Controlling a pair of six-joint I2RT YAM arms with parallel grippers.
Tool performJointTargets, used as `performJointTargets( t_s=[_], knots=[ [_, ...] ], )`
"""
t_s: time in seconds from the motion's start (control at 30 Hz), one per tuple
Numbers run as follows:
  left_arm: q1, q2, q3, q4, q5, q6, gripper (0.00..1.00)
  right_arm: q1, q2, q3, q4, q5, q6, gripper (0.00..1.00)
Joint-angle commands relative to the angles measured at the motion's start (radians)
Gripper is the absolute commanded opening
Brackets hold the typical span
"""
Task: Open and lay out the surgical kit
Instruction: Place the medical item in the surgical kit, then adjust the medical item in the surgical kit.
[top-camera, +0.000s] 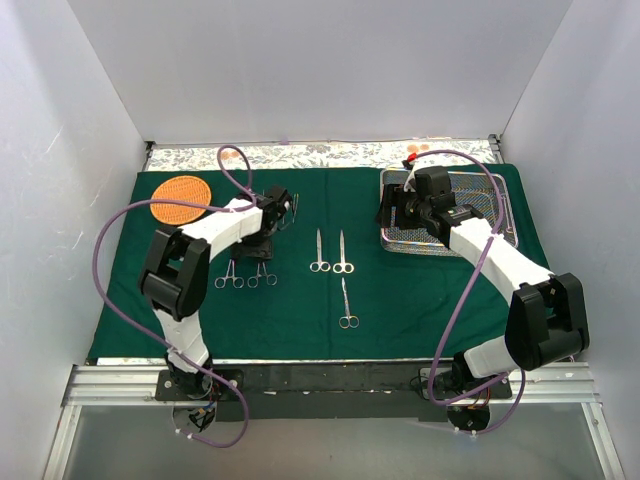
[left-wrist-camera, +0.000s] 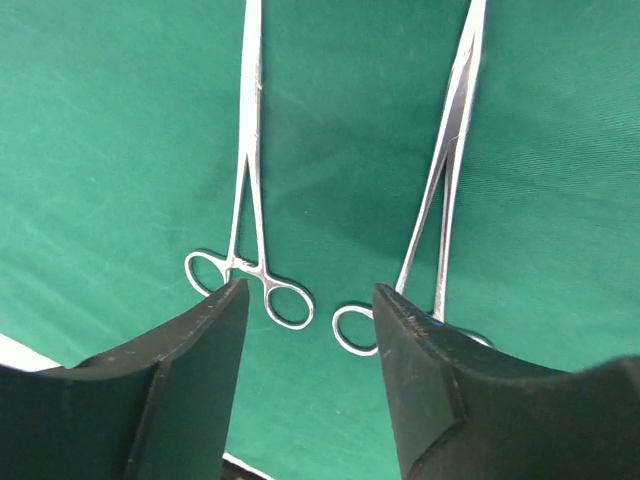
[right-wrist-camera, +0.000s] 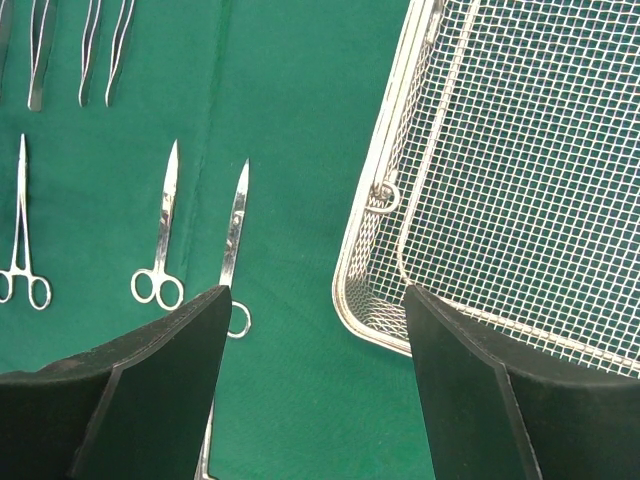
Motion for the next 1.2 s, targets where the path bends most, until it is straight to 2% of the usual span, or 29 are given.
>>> performJointTargets(
  t_s=[0.0, 0.2, 0.3, 0.77, 1.17],
  knots=[
    [0.026, -0.128, -0.022, 0.105, 0.046, 0.014, 0.54, -0.009, 0.008, 0.025, 0.008, -0.006, -0.015, 0.78],
    [0.031, -0.159, -0.064, 0.211, 0.202, 0.066, 0.63, -0.013, 0.013, 0.029, -0.004, -0.006, -0.023, 0.77],
    [0.028, -0.151, -0.075, 0.251, 0.271, 0.083, 0.64, -0.015, 0.014, 0.036, -0.009, -0.006, -0.021, 0.77],
    [0.02, -0.099, -0.111, 0.261, 0.34, 0.133, 0.38, -0.015, 0.027, 0.048, -0.023, -0.014, -0.017, 0.77],
    [0.001, -0.104, -0.154, 0.267, 0.366, 0.153, 0.28, -0.015, 0.048, 0.074, -0.038, -0.024, -0.012, 0.76]
  ],
)
